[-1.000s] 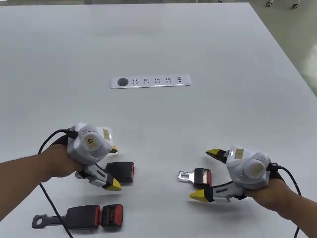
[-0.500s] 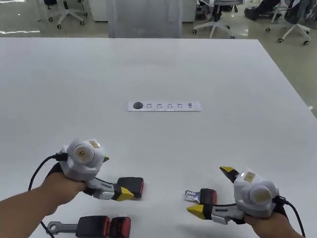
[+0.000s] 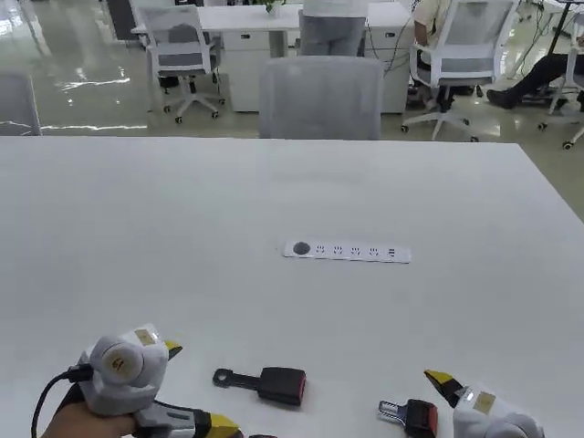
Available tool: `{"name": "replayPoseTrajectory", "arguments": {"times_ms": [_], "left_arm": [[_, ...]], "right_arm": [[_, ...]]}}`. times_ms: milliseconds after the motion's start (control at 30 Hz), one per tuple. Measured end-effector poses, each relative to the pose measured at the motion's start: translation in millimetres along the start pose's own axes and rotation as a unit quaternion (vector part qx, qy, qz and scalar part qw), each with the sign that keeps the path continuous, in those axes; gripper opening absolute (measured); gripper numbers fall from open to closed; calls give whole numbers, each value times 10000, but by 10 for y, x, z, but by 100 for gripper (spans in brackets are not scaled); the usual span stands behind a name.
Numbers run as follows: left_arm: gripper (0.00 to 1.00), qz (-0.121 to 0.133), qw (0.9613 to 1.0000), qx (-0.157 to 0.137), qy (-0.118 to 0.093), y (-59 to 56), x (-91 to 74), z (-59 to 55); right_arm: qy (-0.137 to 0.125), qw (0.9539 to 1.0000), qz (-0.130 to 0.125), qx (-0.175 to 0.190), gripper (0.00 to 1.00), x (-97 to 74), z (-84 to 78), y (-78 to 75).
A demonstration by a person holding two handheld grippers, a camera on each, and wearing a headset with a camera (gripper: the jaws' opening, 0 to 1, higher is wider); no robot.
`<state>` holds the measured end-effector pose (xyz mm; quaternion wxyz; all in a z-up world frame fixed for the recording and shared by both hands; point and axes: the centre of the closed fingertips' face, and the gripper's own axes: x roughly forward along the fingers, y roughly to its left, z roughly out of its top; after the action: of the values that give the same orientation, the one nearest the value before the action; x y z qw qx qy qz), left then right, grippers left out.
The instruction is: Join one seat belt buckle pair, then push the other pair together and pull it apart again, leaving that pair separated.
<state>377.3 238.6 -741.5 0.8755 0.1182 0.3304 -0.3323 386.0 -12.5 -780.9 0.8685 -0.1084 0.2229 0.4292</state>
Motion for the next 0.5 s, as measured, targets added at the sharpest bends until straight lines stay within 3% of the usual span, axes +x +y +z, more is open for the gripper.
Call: {"name": "replayPoseTrajectory", "arguments": {"times_ms": [133,300,500], "left_arm": [[100,111,9998,-66,-151,-11,-182,-80],[100,177,9994,244,-145,25,-325,-166],[100,-39,9970,447,-623,-24,-475,-68]], "right_arm": [[-55,10000,24,-7,100,-35,44,133],[-29,10000,-33,57,100,-114,51,240],[-168,9982,-558,130,100,-303,160,280]]}}
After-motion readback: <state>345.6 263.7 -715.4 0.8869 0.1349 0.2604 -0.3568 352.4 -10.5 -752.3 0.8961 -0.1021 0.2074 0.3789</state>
